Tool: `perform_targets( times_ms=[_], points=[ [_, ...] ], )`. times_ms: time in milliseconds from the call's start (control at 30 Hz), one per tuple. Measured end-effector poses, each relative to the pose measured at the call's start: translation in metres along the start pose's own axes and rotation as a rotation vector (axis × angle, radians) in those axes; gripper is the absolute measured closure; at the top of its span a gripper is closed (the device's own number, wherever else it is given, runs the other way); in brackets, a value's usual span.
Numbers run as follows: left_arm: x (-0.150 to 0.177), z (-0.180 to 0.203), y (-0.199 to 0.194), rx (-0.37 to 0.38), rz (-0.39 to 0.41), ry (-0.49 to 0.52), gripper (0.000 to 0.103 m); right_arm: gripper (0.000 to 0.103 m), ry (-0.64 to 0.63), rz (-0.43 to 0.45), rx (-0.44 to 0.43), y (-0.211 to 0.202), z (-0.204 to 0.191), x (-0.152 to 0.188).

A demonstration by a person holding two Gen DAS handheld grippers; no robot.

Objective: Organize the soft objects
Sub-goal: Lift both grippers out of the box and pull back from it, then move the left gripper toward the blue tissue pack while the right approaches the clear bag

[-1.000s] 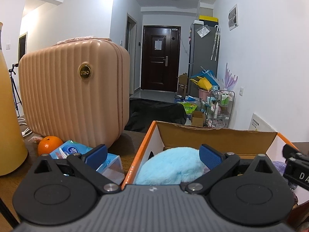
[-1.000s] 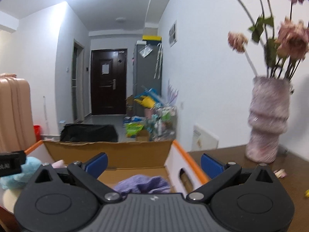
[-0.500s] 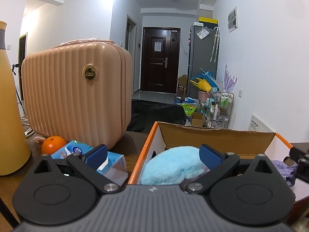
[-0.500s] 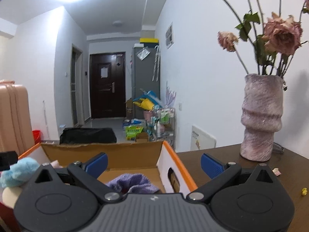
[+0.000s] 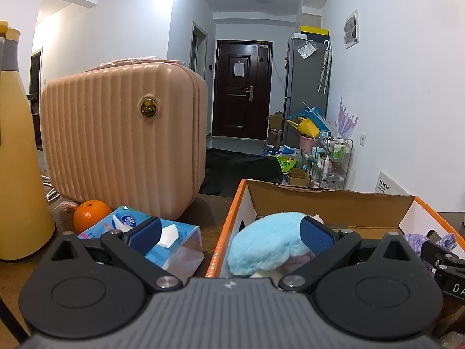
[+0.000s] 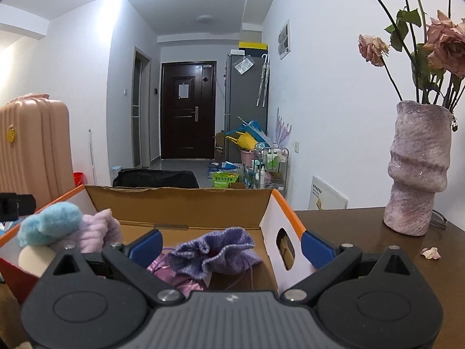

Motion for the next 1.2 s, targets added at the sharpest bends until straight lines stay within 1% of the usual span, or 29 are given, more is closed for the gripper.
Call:
perform_targets(
  times_ms=[267,500,900,1200],
  points=[
    [0.002,-0.011,-0.017,-0.002,-0.008,-0.005,0.0,0.002,0.006,0.01,0.012,-0.018,0.005,0.007],
    [0.006,-0.024,-0.035,-0.004,-0.021,-0.013,0.0,0.002,0.015,0.014,-0.011,-0.042,0.008,0.014],
    [0.019,-0.039,-0.08,0.0,-0.038,-0.009,0.0,0.001,0.025,0.037,-0.048,-0.093,0.007,0.03],
    [0.03,-0.049,-0.115,0.003,-0.044,-0.006,0.0,0.001,0.045,0.047,-0.052,-0.126,0.013,0.041]
  ],
)
Point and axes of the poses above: each gripper's, at about its wrist camera, not at the fingertips, and y roughly the way its jaws point, z to its right, x to its underside, the point moved 2 cm from there along y, roughly the way its jaws point, and after that the axes turned 14 degrees about -y, right-handed, at the moved point
